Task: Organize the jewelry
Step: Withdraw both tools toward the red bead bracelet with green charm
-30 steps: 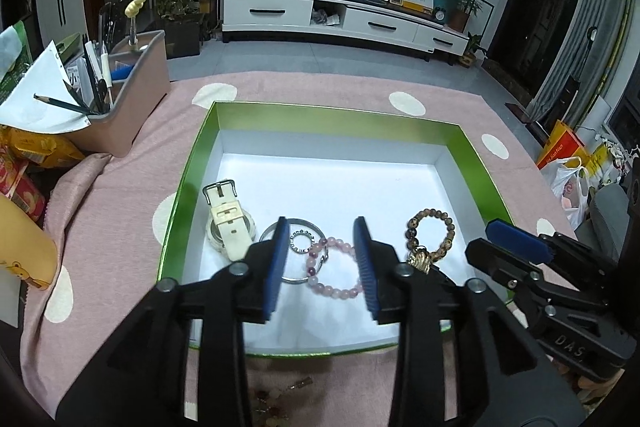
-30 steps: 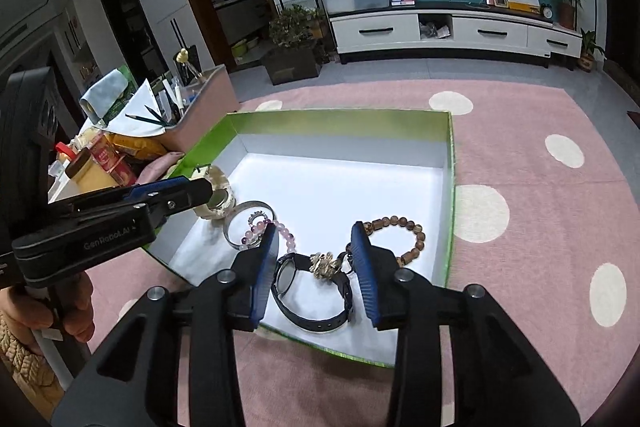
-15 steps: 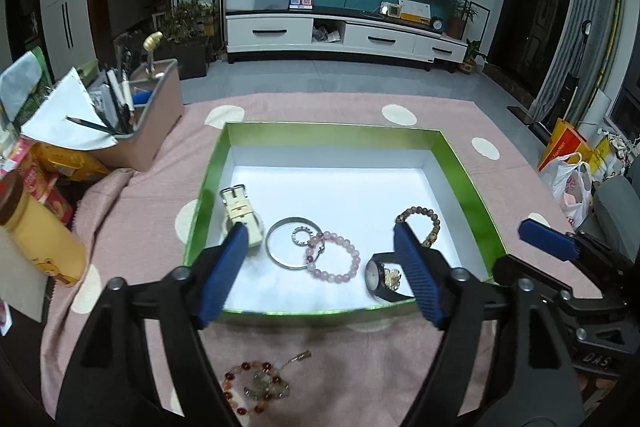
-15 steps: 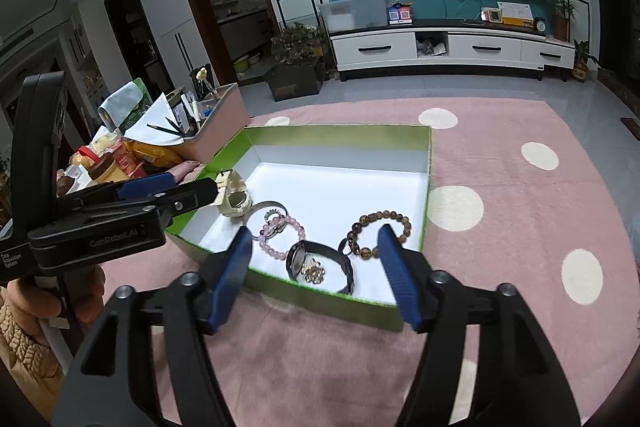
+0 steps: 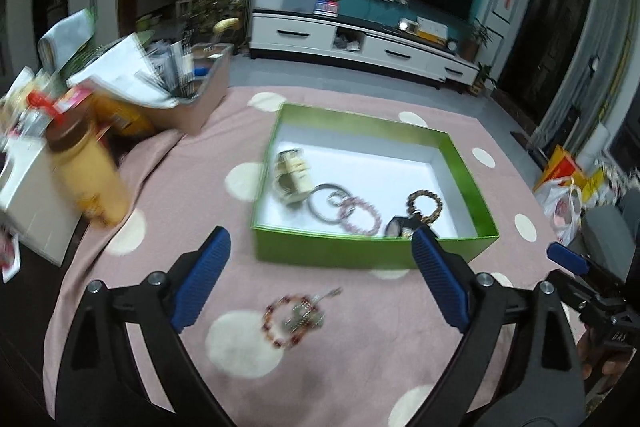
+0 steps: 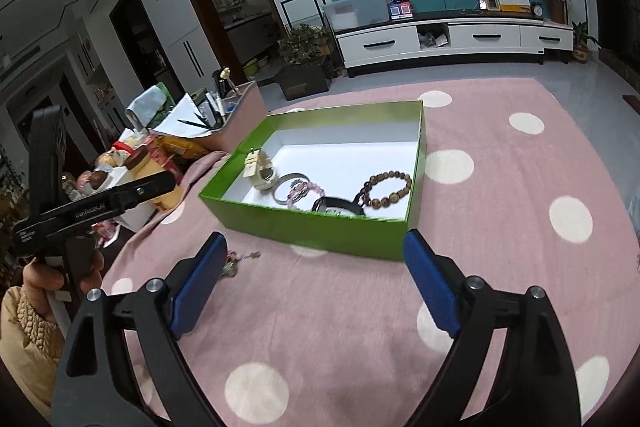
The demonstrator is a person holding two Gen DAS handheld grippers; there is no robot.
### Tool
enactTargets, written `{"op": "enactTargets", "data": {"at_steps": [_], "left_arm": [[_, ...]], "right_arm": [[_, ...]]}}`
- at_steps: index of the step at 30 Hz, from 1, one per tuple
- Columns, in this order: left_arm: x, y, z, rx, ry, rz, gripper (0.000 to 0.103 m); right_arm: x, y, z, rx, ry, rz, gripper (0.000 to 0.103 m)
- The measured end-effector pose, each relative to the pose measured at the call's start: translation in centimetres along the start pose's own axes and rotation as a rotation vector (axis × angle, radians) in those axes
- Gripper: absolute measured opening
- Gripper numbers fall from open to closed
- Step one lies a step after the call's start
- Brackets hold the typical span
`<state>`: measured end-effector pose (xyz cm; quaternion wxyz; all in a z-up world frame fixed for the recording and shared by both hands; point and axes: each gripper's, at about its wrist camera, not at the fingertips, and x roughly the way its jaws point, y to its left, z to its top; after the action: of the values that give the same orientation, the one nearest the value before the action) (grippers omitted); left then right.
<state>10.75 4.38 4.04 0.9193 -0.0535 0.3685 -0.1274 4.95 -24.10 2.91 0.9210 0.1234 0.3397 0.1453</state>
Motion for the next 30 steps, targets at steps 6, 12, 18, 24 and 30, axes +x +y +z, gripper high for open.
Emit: {"op": "enactTargets", "data": {"at_steps": [6, 12, 18, 24, 30], "left_arm": [[-2.4, 3.8, -3.4, -0.079, 0.002, 0.034, 0.093], [-2.9, 4.7, -8.4, -0.047, 0.043, 0.053, 0.092], [-1.3, 4.0, -11.7, 0.013, 0.118, 0.051, 0.079], [0.9, 2.1, -11.6, 0.074, 0.135, 0.014, 0.071], [4.1, 1.2, -10.5, 0.109, 0.164, 0.013, 0.054]], "right_arm": [[-0.9, 0.4, -1.8, 0.022, 0.014, 0.018, 0.090], [-0.5, 0.7, -3.8, 0.039, 0.056, 0.030, 0.090], [0.7, 1.3, -5.7, 0.049, 0.117, 0.043, 0.090], [1.4, 2.2, -6.3, 0.037, 0.141, 0.056, 0.090], [2.1, 2.2, -6.7, 0.038, 0.159, 0.060, 0.090]]}}
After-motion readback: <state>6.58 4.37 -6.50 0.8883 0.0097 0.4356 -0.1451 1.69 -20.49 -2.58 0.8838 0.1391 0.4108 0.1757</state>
